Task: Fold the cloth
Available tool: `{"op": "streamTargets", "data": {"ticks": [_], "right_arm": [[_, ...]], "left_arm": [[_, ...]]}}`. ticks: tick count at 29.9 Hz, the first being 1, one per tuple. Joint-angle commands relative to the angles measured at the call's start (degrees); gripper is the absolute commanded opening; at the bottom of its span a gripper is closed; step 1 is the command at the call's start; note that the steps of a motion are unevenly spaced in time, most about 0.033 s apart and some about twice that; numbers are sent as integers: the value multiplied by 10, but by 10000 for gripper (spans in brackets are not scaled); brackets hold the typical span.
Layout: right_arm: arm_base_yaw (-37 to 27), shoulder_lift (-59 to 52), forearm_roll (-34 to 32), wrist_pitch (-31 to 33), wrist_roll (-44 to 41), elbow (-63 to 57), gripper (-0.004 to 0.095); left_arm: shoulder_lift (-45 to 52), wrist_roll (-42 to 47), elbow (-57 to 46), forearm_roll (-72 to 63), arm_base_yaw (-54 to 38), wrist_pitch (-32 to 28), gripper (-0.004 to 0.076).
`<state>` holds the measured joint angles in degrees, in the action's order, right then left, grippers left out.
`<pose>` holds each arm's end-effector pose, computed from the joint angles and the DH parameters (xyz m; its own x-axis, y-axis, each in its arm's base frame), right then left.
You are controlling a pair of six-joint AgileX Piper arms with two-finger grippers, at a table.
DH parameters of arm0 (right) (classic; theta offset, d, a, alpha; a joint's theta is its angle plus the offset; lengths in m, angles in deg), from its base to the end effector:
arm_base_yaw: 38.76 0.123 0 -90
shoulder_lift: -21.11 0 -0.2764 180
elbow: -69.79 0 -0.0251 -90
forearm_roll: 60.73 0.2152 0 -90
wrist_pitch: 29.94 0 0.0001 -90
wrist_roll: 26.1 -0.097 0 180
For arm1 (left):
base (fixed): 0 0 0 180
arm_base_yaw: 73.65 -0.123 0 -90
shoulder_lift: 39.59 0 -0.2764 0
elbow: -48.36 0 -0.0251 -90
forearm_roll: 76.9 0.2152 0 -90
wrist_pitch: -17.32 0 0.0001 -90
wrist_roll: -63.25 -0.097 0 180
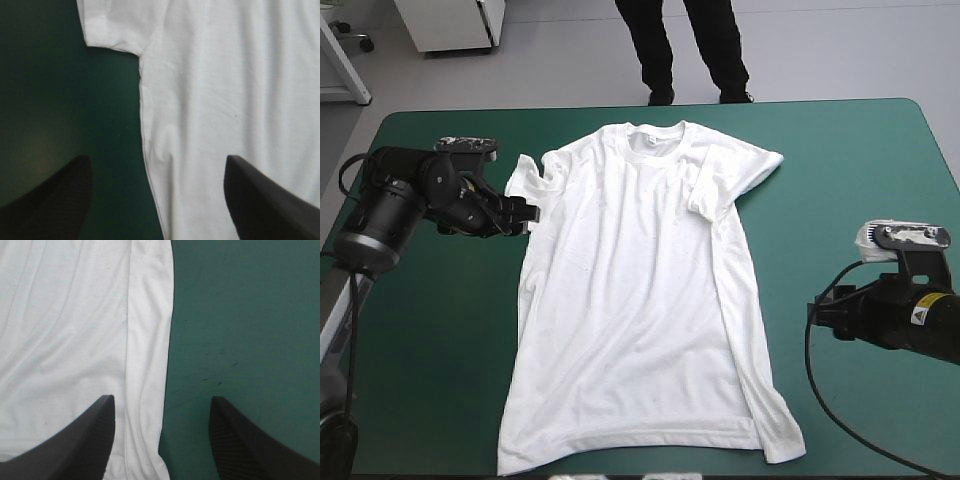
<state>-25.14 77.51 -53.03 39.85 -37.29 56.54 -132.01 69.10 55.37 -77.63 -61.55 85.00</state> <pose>0.0970 0.0361 0.3786 -0.7901 0.0532 -0.6106 -0.1277 0.9601 0.2489 0.2618 -0.0573 0.3549 -0.8898 0.0816 -0.4489 0.1205 0.9910 -0.0588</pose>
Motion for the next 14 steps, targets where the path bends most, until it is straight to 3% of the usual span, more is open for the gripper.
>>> {"op": "streamTargets", "data": {"ticks": [1,14], "right_arm": [[-4,-3,-1,-42,3,18,526],[-4,9,1,-42,-13,18,513]], "left_arm": [[-22,-11,40,-2,-16,6,528],[-151,-28,45,-40,-21,-6,528]]}}
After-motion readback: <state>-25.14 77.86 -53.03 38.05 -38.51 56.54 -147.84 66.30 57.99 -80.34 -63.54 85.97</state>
